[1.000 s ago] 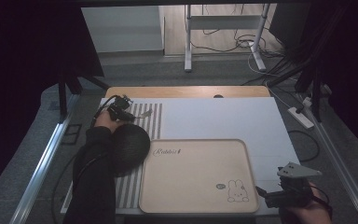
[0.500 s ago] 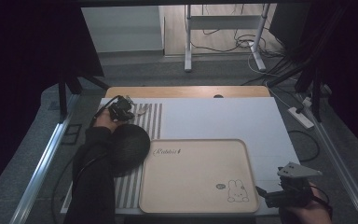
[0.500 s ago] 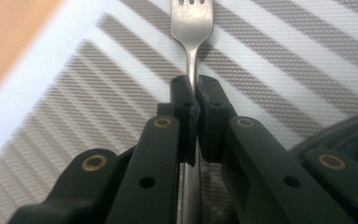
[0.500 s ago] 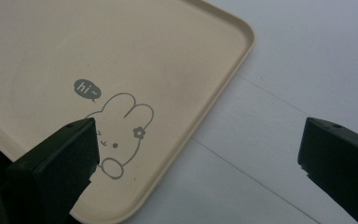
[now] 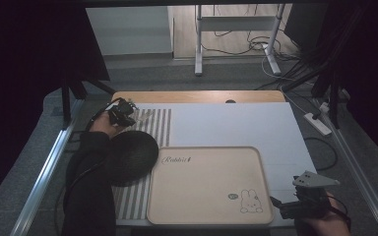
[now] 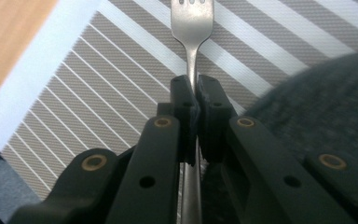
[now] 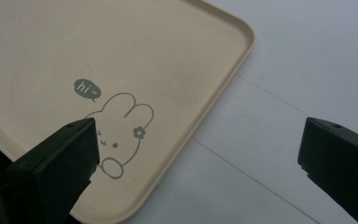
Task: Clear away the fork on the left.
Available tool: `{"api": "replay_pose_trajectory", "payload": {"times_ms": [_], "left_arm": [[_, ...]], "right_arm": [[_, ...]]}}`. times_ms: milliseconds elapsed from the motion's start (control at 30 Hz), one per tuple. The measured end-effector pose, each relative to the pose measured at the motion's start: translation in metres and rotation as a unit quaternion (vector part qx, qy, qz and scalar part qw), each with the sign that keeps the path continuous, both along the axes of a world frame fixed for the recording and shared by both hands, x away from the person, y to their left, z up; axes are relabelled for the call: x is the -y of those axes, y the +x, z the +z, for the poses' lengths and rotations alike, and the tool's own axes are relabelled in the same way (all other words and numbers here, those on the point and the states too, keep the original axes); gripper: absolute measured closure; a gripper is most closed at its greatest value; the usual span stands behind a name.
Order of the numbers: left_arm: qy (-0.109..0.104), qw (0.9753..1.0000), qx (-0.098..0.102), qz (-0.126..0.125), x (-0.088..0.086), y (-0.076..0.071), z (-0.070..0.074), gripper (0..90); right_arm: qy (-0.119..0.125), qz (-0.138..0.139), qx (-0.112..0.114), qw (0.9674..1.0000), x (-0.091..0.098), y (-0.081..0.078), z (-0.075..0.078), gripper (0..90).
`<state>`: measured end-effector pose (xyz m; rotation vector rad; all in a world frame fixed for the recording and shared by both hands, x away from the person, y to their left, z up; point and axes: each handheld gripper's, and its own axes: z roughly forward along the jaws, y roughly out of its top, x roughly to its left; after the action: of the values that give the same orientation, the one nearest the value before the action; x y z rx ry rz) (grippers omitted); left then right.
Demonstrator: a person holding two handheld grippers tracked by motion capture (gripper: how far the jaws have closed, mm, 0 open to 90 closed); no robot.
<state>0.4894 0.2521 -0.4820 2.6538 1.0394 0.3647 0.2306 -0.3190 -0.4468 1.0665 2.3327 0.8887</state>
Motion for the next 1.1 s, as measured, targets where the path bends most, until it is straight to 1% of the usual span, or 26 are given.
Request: {"api": "replay_pose_trajectory", "payload": {"times_ms": [33,67,133,167,200,233,267,300,367,433,467,500,533,600,633,700,900,933,967,1067,1100], "left_arm": [[0.0,1.0,0.0,0.0,0.0,0.0,0.0,86.4],[-0.009,0.9999,-0.003,0.003,0.0,-0.002,0.0,86.4],[-0.038,0.9992,-0.009,0.008,-0.001,-0.006,0.0,86.4],[-0.05,0.9986,-0.012,0.015,0.0,-0.011,0.001,86.4],[-0.05,0.9986,-0.012,0.015,0.0,-0.011,0.001,86.4],[-0.065,0.9976,-0.018,0.012,0.002,-0.015,0.0,86.4],[-0.065,0.9976,-0.018,0.012,0.002,-0.015,0.0,86.4],[-0.075,0.9968,-0.023,0.014,0.005,-0.02,0.001,86.4],[-0.089,0.9956,-0.027,0.01,0.007,-0.025,0.002,86.4],[-0.094,0.9952,-0.026,0.011,0.009,-0.031,0.003,86.4],[-0.1,0.9945,-0.028,0.01,0.01,-0.034,0.004,86.4],[-0.1,0.9945,-0.028,0.01,0.01,-0.034,0.004,86.4],[-0.1,0.9945,-0.031,0.008,0.012,-0.04,0.004,86.4],[-0.101,0.9943,-0.034,0.007,0.013,-0.043,0.005,86.4],[-0.106,0.9937,-0.036,0.008,0.016,-0.049,0.005,86.4],[-0.109,0.9932,-0.039,0.006,0.018,-0.055,0.005,86.4],[-0.122,0.9918,-0.038,0.008,0.024,-0.075,0.009,86.4],[-0.122,0.9918,-0.038,0.008,0.024,-0.075,0.009,86.4],[-0.124,0.9915,-0.039,0.011,0.026,-0.081,0.01,86.4],[-0.124,0.9915,-0.037,0.012,0.027,-0.088,0.011,86.4],[-0.131,0.9906,-0.036,0.017,0.029,-0.095,0.013,86.4]], "right_arm": [[0.0,0.0,0.0,1.0,0.0,0.0,0.0,0.0],[-0.001,0.0,0.0,1.0,0.0,0.0,0.0,0.0],[-0.001,0.002,0.002,1.0,0.0,0.0,0.0,0.0],[-0.001,0.002,0.002,1.0,0.0,0.0,0.0,0.0],[-0.001,0.002,0.002,1.0,0.0,0.0,0.0,0.0],[-0.002,0.002,0.002,1.0,0.0,0.0,0.0,0.0],[-0.002,0.002,0.002,1.0,0.0,0.0,0.0,0.0],[-0.002,0.003,0.002,1.0,0.0,0.0,0.0,0.0],[-0.002,0.003,0.002,1.0,-0.001,0.0,0.0,0.0],[-0.004,0.003,0.002,1.0,-0.001,0.0,0.0,0.0],[-0.004,0.003,0.002,1.0,-0.001,-0.001,0.0,0.0],[-0.004,0.003,0.002,1.0,-0.001,-0.001,0.0,0.0],[-0.005,0.003,0.003,1.0,-0.001,-0.001,0.0,0.0],[-0.004,0.003,0.003,1.0,-0.001,-0.001,0.0,0.0],[-0.005,0.004,0.004,1.0,-0.001,-0.001,0.0,0.0],[-0.005,0.004,0.005,1.0,-0.001,-0.001,0.0,0.0],[-0.005,0.006,0.006,0.9999,-0.001,-0.002,0.0,0.0],[-0.005,0.006,0.006,0.9999,-0.001,-0.002,0.0,0.0],[-0.006,0.008,0.008,0.9999,-0.001,-0.002,0.0,0.0],[-0.007,0.008,0.009,0.9999,-0.002,-0.002,0.0,0.0],[-0.008,0.008,0.01,0.9999,-0.002,-0.003,0.0,0.0]]}}
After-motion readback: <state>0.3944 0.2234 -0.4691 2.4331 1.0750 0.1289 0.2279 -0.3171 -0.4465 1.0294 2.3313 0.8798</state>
